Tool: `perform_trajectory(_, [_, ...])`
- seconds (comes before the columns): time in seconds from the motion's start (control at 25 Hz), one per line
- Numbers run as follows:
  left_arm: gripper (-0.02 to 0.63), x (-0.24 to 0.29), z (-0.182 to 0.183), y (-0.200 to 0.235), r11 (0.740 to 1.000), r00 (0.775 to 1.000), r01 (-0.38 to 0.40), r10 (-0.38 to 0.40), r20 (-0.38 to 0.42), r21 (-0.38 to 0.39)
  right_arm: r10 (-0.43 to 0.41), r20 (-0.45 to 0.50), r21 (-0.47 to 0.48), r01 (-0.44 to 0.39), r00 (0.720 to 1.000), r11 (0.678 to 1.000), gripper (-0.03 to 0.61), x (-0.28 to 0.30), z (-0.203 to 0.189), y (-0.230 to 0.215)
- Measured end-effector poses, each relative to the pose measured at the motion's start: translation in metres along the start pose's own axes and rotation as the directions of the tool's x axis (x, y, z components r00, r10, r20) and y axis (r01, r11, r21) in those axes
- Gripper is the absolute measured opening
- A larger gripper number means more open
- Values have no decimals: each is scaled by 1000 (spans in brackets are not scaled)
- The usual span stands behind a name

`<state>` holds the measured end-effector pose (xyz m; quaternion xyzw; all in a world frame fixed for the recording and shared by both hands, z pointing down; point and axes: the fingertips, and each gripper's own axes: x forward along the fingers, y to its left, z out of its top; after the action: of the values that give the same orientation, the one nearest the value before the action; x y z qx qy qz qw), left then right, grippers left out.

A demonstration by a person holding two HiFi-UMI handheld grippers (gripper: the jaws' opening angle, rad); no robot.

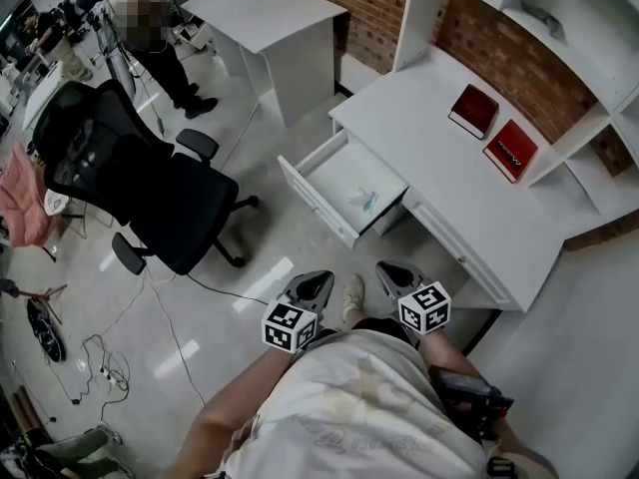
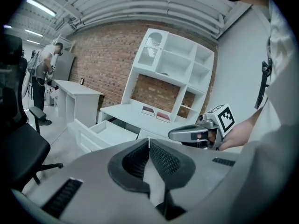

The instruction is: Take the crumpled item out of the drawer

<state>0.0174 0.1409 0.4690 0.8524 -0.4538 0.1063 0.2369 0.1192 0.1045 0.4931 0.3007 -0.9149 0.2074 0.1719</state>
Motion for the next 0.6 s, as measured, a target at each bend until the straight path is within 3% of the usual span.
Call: perform_trajectory(0.6, [27,47,29,40,1000,999,-16,15,-41,-9,28,-45,8,-28,999,1000,25,51,24,-49])
